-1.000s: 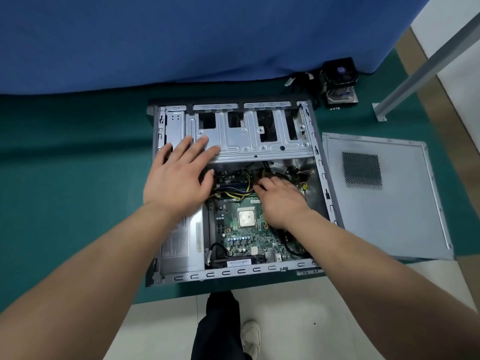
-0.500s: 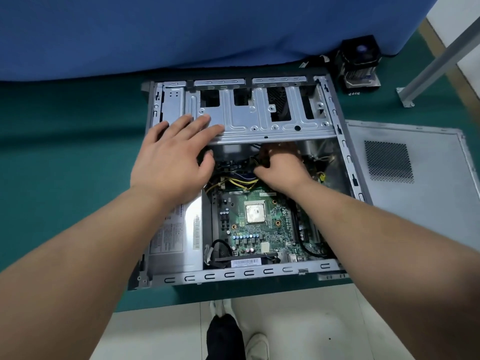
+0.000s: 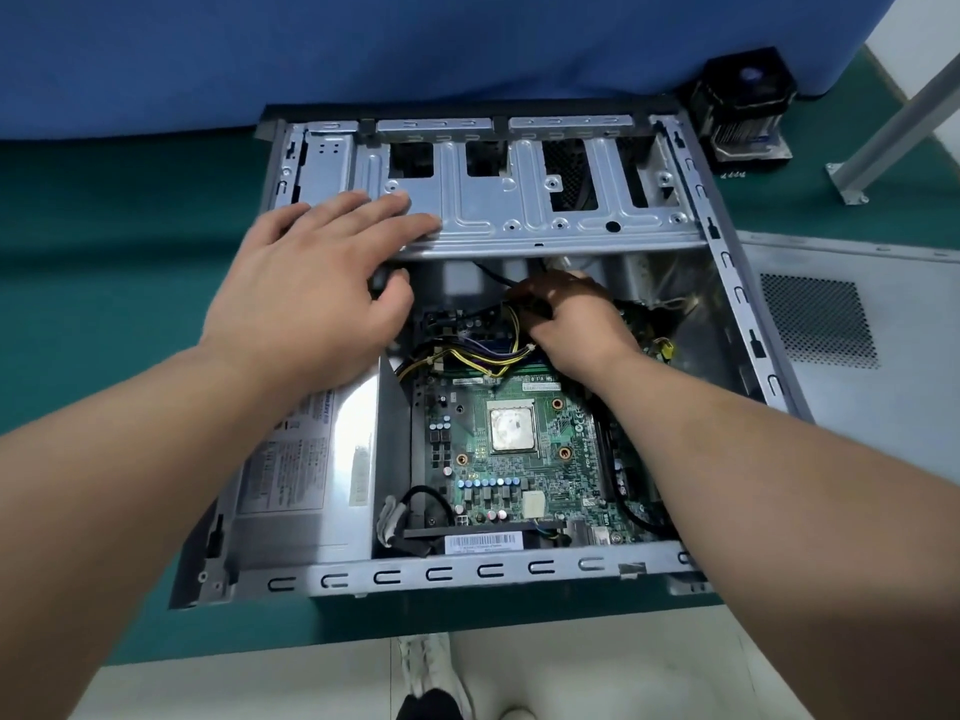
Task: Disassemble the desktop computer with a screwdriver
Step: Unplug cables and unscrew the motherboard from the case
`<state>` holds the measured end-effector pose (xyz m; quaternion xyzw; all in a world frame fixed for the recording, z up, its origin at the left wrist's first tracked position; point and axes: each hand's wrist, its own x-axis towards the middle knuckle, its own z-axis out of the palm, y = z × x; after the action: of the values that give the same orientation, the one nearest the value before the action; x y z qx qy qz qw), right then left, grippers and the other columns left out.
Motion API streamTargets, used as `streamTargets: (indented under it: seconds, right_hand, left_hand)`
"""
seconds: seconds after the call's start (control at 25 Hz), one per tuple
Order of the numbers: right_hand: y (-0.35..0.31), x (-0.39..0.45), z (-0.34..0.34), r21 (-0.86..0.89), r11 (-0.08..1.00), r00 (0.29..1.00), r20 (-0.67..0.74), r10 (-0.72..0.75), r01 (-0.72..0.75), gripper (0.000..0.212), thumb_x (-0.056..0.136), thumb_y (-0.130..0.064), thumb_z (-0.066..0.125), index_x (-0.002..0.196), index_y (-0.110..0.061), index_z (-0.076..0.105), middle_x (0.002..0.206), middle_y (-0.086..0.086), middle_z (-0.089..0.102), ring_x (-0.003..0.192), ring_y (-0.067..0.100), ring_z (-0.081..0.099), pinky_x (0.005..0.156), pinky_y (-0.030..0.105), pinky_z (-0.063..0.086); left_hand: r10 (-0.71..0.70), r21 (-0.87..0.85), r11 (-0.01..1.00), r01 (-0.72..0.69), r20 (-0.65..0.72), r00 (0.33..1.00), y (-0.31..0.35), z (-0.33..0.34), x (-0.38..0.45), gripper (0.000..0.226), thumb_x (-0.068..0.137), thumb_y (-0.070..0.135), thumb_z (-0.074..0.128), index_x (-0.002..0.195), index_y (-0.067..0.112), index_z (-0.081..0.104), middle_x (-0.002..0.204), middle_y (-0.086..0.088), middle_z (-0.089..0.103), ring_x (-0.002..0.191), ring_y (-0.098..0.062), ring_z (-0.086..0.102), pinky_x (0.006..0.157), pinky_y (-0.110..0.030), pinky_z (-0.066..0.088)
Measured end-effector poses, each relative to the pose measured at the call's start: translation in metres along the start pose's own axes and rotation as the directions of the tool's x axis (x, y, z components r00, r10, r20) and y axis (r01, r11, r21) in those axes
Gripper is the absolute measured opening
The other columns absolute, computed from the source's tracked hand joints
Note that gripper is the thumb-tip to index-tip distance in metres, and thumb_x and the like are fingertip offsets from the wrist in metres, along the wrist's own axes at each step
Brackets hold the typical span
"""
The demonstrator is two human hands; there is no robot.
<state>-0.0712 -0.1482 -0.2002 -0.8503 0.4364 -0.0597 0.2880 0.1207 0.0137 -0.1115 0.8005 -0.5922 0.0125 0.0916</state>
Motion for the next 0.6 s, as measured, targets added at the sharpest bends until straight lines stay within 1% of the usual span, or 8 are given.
streamTargets:
  seconds: [0.08,0.2,0.28,0.36,0.44,0.52,0.6]
  right_hand:
    - [0.0023,0.0011,0.0018,-0.008,1.0,1.0,-0.015,-0.027,0.027,0.032,0.097,-0.026,0.066,0.124,-0.043,0.069,0.131,0.007,0.058,0.107,0.029,0.06,0.095,0.027,0.049]
    - [0.0047,0.0039,0.0022,0.028,0.999,0.999,-0.018,-0.037,0.038,0.031,0.095,-0.031,0.071,0.124,-0.041,0.07,0.127,0.005,0.06,0.104,0.027,0.063,0.087,0.022,0.046]
    - [0.0054,0.0073,0.0041,0.013,0.999,0.999,-0.018,-0.049,0.049,0.031,0.095,-0.031,0.071,0.124,-0.04,0.07,0.128,0.004,0.06,0.105,0.026,0.062,0.09,0.022,0.047]
    - [0.0039,0.0083,0.005,0.009,0.999,0.998,-0.022,-0.053,0.053,0.028,0.095,-0.031,0.07,0.121,-0.039,0.072,0.128,0.005,0.059,0.107,0.03,0.061,0.096,0.03,0.052]
    - [0.0024,0.0077,0.0052,0.023,0.999,0.999,-0.031,-0.043,0.044,0.025,0.096,-0.03,0.068,0.118,-0.041,0.072,0.126,0.004,0.059,0.106,0.032,0.06,0.096,0.037,0.054]
    - [0.0017,0.0068,0.0037,-0.008,0.999,0.998,-0.038,-0.05,0.049,0.026,0.097,-0.029,0.066,0.118,-0.042,0.071,0.126,0.003,0.059,0.107,0.031,0.06,0.096,0.037,0.055]
    - [-0.0009,0.005,0.0025,-0.057,0.996,0.996,-0.047,-0.077,0.074,0.027,0.098,-0.026,0.063,0.119,-0.041,0.071,0.125,0.004,0.063,0.104,0.03,0.062,0.093,0.033,0.054]
  left_hand:
    - [-0.001,0.001,1.0,0.001,-0.004,1.0,-0.0003,0.0008,-0.0002,0.056,0.096,0.043,0.036,0.151,0.053,0.034,0.161,0.025,0.033,0.151,-0.004,0.024,0.122,-0.036,0.012]
    - [0.0,0.006,1.0,0.0,0.001,1.0,0.0002,0.0011,0.0009,0.058,0.094,0.044,0.034,0.151,0.053,0.033,0.161,0.025,0.032,0.152,-0.004,0.024,0.122,-0.035,0.012]
    - [0.0,0.005,1.0,0.0,0.005,1.0,-0.0013,0.001,0.0017,0.058,0.094,0.045,0.032,0.151,0.054,0.032,0.161,0.026,0.032,0.152,-0.004,0.024,0.122,-0.035,0.012]
    - [0.003,0.007,1.0,-0.003,0.004,1.0,-0.002,0.0016,0.0017,0.058,0.093,0.046,0.03,0.151,0.056,0.032,0.161,0.026,0.032,0.152,-0.003,0.024,0.122,-0.036,0.013]
    - [0.006,0.003,1.0,-0.006,0.003,1.0,-0.002,0.002,0.0022,0.059,0.093,0.047,0.03,0.15,0.056,0.031,0.161,0.026,0.032,0.152,-0.003,0.024,0.122,-0.036,0.013]
    - [0.007,0.001,1.0,-0.007,0.005,1.0,-0.0011,0.0028,0.0026,0.059,0.092,0.047,0.03,0.15,0.056,0.031,0.161,0.027,0.032,0.151,-0.002,0.024,0.122,-0.036,0.014]
    - [0.005,0.004,1.0,-0.005,0.008,1.0,-0.0015,0.0027,0.0023,0.059,0.092,0.048,0.029,0.151,0.056,0.031,0.161,0.027,0.032,0.151,-0.002,0.024,0.122,-0.036,0.013]
